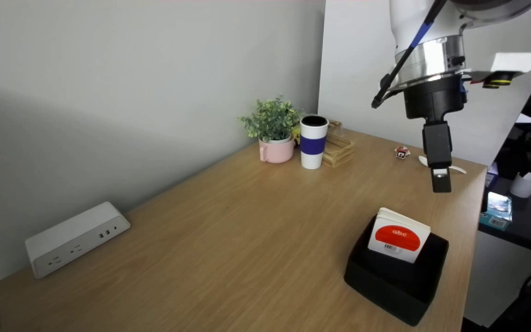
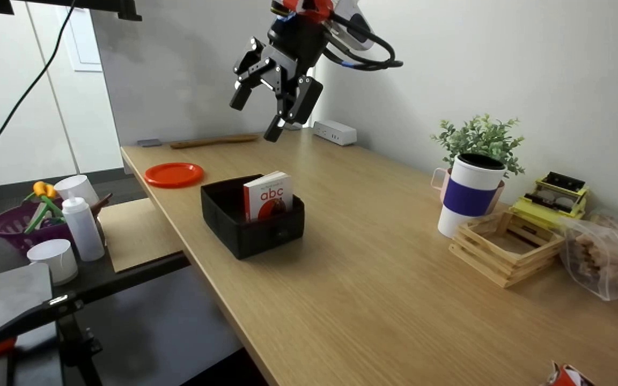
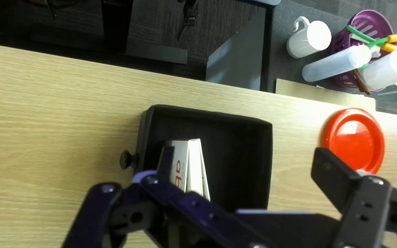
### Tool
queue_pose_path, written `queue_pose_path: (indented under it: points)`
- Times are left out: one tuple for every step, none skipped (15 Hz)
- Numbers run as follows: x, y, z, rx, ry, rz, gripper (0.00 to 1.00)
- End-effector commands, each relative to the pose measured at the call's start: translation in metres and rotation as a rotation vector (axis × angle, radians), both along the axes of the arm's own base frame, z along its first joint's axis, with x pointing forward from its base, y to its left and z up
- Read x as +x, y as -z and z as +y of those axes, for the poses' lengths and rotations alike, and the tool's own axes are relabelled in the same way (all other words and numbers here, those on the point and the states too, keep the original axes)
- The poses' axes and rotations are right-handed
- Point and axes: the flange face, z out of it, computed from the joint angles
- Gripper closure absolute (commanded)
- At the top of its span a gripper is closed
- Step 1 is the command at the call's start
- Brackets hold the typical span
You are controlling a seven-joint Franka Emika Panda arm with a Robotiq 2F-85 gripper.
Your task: Remove the book from the box and put it on the table, put it back in the box, then back on the table again.
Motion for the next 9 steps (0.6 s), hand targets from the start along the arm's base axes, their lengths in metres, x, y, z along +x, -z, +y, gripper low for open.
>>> queue_pose_path:
  points:
    - [0.026,0.018,0.007,0.022,-0.004,0.049,0.0]
    - [0.032,0.025,0.009,0.016,-0.004,0.059,0.0]
    - [0.037,0.03,0.012,0.015,-0.008,0.073,0.0]
    - [0.042,0.036,0.016,0.013,-0.009,0.091,0.0]
    - [0.047,0.042,0.019,0.01,-0.011,0.107,0.0]
    - [0.051,0.047,0.022,0.005,-0.011,0.126,0.0]
    - [0.053,0.053,0.026,-0.004,-0.01,0.156,0.0]
    - [0.041,0.046,0.022,-0.002,-0.014,0.107,0.0]
    - [0.045,0.051,0.025,-0.004,-0.014,0.125,0.0]
